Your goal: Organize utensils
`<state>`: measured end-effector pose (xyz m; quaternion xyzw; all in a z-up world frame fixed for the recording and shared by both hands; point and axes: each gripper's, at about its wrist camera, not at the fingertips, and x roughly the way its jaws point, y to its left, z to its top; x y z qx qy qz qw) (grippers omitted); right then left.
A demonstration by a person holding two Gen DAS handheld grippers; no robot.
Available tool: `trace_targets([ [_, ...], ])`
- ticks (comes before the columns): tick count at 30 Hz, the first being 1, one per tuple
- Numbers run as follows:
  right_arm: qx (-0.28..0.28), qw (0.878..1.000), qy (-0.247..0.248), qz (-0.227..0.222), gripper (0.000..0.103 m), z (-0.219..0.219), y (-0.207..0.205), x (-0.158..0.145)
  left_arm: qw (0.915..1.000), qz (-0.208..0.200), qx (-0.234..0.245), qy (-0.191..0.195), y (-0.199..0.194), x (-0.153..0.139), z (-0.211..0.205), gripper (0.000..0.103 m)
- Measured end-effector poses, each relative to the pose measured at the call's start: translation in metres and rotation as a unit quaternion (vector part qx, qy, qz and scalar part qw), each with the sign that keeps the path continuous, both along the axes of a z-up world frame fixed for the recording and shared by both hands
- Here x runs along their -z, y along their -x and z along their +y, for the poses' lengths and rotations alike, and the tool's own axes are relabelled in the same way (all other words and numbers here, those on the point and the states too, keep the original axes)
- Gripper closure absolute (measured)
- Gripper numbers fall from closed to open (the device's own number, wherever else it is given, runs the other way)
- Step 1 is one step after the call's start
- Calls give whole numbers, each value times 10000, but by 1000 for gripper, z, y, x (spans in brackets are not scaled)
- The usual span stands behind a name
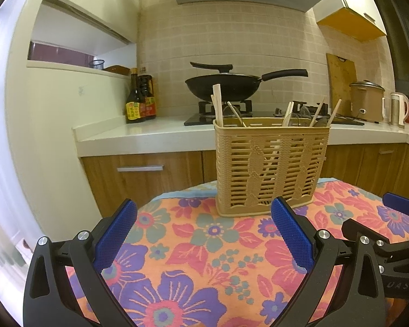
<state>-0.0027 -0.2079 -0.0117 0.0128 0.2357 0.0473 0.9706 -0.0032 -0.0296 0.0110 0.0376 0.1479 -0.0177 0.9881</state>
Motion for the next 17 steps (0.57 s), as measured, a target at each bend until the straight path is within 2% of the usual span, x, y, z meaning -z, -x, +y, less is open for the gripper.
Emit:
trace_targets([
  [8, 31, 10000, -14, 22, 8, -2, -1, 1, 9999, -128, 3, 10, 4, -1, 0, 8],
  [13, 37, 10000, -10, 31, 8, -3, -1, 1, 9997, 102, 159, 121, -1, 1, 2, 7],
  [17, 55, 10000, -12, 38, 8, -3, -2, 2, 9998, 57, 193, 86, 0, 1, 0, 7],
])
